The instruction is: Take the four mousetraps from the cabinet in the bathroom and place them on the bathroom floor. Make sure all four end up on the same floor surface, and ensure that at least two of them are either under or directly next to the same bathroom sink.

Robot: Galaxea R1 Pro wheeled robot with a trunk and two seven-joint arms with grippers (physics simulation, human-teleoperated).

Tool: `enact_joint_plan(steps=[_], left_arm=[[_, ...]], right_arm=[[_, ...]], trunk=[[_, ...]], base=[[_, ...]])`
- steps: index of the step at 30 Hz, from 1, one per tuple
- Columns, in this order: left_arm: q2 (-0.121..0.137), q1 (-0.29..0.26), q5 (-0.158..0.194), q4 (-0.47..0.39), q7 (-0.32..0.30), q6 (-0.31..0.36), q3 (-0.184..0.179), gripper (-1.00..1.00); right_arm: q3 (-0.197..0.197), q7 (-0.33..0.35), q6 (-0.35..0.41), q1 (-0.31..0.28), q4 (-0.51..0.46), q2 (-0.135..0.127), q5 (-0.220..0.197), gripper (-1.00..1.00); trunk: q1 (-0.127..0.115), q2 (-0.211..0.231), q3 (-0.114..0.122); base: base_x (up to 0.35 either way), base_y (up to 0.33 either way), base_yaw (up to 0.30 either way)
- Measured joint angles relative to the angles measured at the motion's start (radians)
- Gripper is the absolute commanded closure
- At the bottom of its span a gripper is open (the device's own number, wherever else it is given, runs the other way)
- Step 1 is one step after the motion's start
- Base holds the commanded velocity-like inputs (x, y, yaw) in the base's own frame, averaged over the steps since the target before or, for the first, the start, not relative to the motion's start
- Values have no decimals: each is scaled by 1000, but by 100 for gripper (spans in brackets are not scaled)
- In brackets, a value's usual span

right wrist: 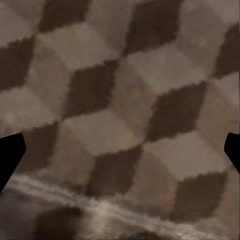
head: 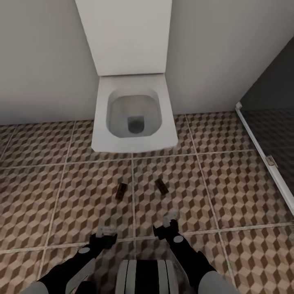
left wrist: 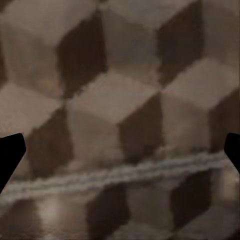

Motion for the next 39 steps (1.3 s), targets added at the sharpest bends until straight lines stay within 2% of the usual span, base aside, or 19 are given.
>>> enact_joint_plan(steps=[14,30,39], left_arm=[[0,0,-1,-2,0,-1,-1,-100],[0,0,0,-2,0,0,2,-100],[0,0,0,-2,0,2,4,-100]], right_arm=[[0,0,0,0,0,-1,0,-100],[-1,1,0,0,0,-1,0,-100],[0,1,-1,0,-1,-1,0,-100]], trunk=[[0,0,0],[-1,0,0],[-5,2,35]], base=[[-307,0,0],[-36,0,0],[-1,0,0]])
